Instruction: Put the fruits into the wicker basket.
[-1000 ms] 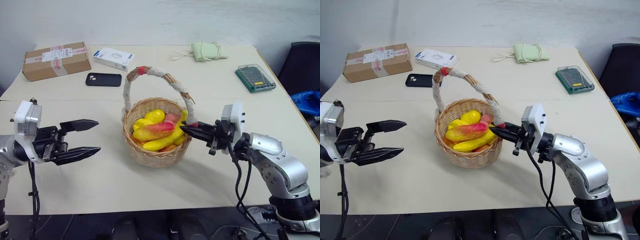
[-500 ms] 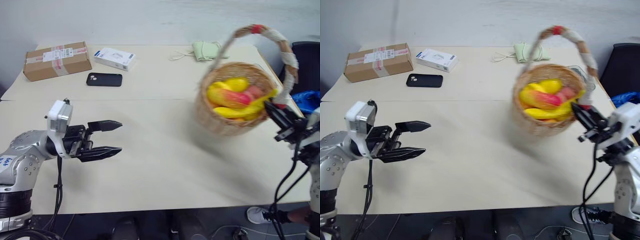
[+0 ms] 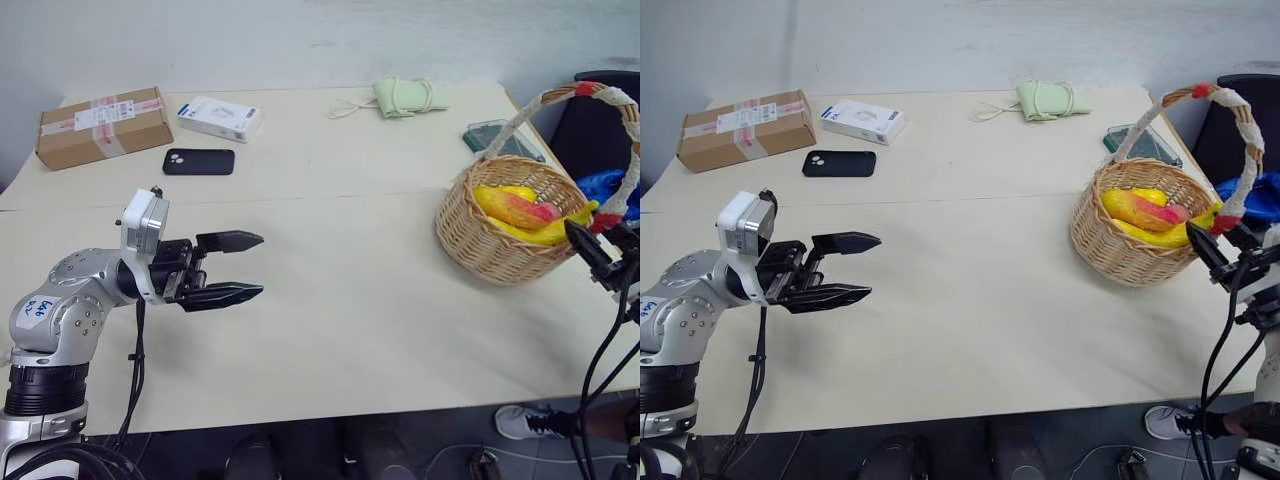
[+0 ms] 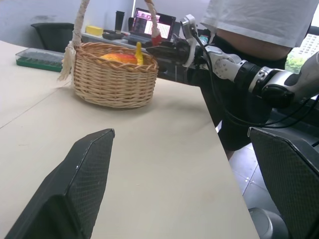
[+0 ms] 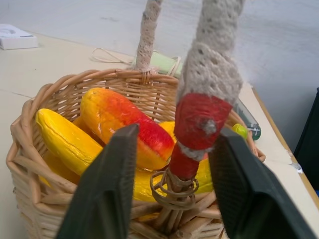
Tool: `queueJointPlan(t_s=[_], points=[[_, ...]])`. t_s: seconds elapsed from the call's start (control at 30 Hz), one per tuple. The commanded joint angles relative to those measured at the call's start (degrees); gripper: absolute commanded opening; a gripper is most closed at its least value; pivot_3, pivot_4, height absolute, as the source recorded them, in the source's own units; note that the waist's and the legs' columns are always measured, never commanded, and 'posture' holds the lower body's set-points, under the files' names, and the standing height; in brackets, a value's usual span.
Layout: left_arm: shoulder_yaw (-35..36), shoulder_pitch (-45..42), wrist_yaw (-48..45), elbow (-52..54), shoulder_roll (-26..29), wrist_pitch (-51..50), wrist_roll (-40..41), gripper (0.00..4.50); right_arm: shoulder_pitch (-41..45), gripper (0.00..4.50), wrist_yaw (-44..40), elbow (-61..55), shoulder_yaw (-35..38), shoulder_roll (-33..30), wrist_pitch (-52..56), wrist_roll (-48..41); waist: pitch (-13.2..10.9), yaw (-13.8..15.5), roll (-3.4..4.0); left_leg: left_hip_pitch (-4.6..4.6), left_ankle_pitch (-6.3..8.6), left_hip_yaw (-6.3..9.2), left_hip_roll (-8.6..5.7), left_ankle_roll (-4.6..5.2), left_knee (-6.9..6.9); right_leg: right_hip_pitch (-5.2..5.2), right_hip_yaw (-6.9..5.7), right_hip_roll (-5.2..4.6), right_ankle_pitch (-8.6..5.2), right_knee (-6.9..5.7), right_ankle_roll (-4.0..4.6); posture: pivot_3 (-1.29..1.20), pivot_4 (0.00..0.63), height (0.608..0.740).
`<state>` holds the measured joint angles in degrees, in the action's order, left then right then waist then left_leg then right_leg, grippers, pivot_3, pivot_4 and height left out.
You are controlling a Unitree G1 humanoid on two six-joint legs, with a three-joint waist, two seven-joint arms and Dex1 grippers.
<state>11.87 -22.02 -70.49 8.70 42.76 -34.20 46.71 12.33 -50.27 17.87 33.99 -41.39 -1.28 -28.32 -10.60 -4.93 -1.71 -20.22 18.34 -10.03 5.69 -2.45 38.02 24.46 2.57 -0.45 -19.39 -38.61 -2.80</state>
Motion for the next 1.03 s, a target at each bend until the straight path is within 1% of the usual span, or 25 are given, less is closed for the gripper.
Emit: queueJointPlan(t_s=[0.03, 0.1, 0.13, 0.2, 0.27, 0.33, 0.37, 0.4, 0.47, 0.53, 0.6, 0.67, 0.83, 0.9, 1.03], points=[[1.7, 0.7, 2.1, 2.1, -0.5, 4.0, -2.1, 4.50, -3.7, 3.56, -0.7, -4.1, 3.6, -2.9, -0.7, -1.0, 0.0, 0.2, 0.01, 0.00, 0.00, 0.00, 0.00, 0.00, 0.00, 0.00, 0.00, -0.01, 0.00, 0.00, -0.01, 0.00, 0.150, 0.740], [2.2, 2.9, 2.7, 2.1, -0.2, 6.6, -4.3, 4.50, -7.4, 4.26, -1.1, -6.4, 6.1, -4.1, -0.7, -1.6, 0.0, 0.2, 0.04, 0.00, 0.00, 0.01, 0.00, 0.00, 0.02, -0.02, 0.00, -0.01, 0.01, 0.01, -0.02, 0.00, 0.150, 0.740], [2.4, 4.5, 2.7, 2.0, 0.2, 8.1, -5.6, 4.50, -9.6, 4.48, -1.8, -7.3, 7.6, -4.8, -1.1, -1.7, 0.0, 0.2, 0.07, 0.00, 0.00, 0.01, 0.00, 0.01, 0.01, -0.02, 0.00, -0.03, 0.01, 0.02, -0.03, 0.00, 0.150, 0.740], [2.7, 7.2, 2.4, 1.5, 0.8, 10.9, -8.0, 4.50, -13.1, 4.48, -3.1, -8.6, 9.8, -6.0, -1.2, -1.8, 0.0, 0.2, 0.09, 0.01, 0.01, 0.01, 0.00, 0.01, -0.02, -0.03, 0.02, -0.04, 0.00, 0.05, -0.04, 0.00, 0.150, 0.740], [3.5, 9.9, 2.3, -1.3, 0.8, 16.1, -11.5, 4.50, -16.1, 4.48, -5.5, -7.4, 12.3, -8.1, -3.3, -1.1, 0.0, 0.1, 0.08, 0.01, 0.01, 0.01, 0.00, 0.01, -0.02, -0.04, 0.01, -0.01, 0.01, 0.08, -0.04, 0.00, 0.150, 0.740], [4.0, 13.0, 1.5, -5.1, 1.5, 22.4, -15.8, 4.50, -19.2, 4.48, -10.1, -6.5, 12.3, -9.5, -6.8, 0.0, 0.0, -0.1, 0.09, 0.05, 0.00, -0.02, -0.04, 0.02, -0.02, -0.07, 0.03, 0.00, 0.04, 0.10, -0.09, 0.00, 0.150, 0.740], [4.1, 14.3, 1.1, -6.5, 2.0, 24.8, -17.4, 4.50, -20.9, 4.48, -12.7, -6.8, 11.2, -9.9, -7.9, 0.5, 0.0, -0.2, 0.07, 0.12, 0.00, -0.04, -0.05, 0.02, -0.03, -0.13, 0.04, 0.01, 0.04, 0.11, -0.09, 0.00, 0.150, 0.740], [4.4, 15.5, 1.0, -8.2, 2.2, 27.4, -18.8, 4.50, -24.3, 4.48, -18.1, -7.4, 8.4, -10.6, -11.1, 1.9, 0.0, -0.3, 0.06, 0.19, 0.00, -0.04, -0.02, 0.02, -0.06, -0.18, 0.04, 0.04, 0.04, 0.13, -0.09, 0.00, 0.150, 0.740], [4.6, 17.1, 1.4, -10.5, 2.2, 31.2, -20.9, 4.50, -28.9, 4.48, -25.7, -10.6, 3.5, -10.4, -13.9, 1.8, 0.0, -0.1, -0.01, 0.24, 0.00, -0.02, 0.01, 0.00, -0.18, -0.23, 0.01, 0.07, 0.04, 0.24, -0.08, 0.00, 0.150, 0.740], [4.7, 17.5, 2.5, -11.5, 1.6, 33.8, -22.0, 4.50, -30.5, 4.48, -29.6, -14.1, -0.9, -9.5, -14.6, 0.3, 0.0, 0.0, -0.04, 0.34, 0.00, 0.04, 0.07, 0.00, -0.29, -0.40, -0.06, 0.05, 0.04, 0.45, -0.07, 0.00, 0.150, 0.740], [4.5, 18.7, 3.2, -11.1, 1.3, 34.9, -22.6, 4.50, -27.8, 4.48, -28.3, -17.4, -5.6, -7.1, -14.9, 0.0, 0.0, 0.0, -0.04, 0.49, 0.05, 0.03, 0.15, 0.13, -0.35, -0.62, -0.06, -0.07, 0.08, 0.59, -0.14, 0.00, 0.150, 0.740], [4.4, 20.5, 4.3, -9.6, 0.9, 35.0, -23.0, 4.50, -23.6, 4.48, -25.9, -20.0, -10.6, -4.2, -15.0, 1.0, 0.0, -0.2, -0.05, 0.86, 0.15, -0.05, 0.14, 0.24, -0.38, -0.99, -0.03, -0.14, 0.12, 0.73, -0.21, 0.00, 0.150, 0.740], [3.7, 26.1, 9.2, -3.5, -1.2, 34.9, -23.9, 4.50, -10.8, 4.48, -17.9, -20.9, -21.2, 4.7, -13.4, 4.8, 0.0, 0.0, -0.05, 0.96, 0.22, -0.12, 0.13, 0.23, -0.47, -0.98, -0.03, -0.20, 0.10, 0.75, -0.16, 0.00, 0.150, 0.740], [3.5, 27.0, 11.6, -1.9, -2.6, 34.9, -24.4, 4.50, -7.6, 4.48, -16.4, -18.7, -23.8, 6.8, -13.6, 6.3, 0.0, 0.3, -0.05, 0.93, 0.21, -0.11, 0.13, 0.20, -0.53, -0.91, -0.02, -0.16, 0.06, 0.74, -0.10, 0.00, 0.150, 0.740], [3.6, 26.4, 14.1, -2.1, -4.2, 37.4, -25.7, 4.50, -4.1, 4.48, -14.8, -14.4, -26.0, 8.3, -14.7, 7.9, 0.0, 1.1, -0.05, 0.91, 0.20, -0.08, 0.11, 0.20, -0.59, -0.90, -0.03, -0.14, 0.03, 0.81, -0.05, 0.00, 0.150, 0.740]])
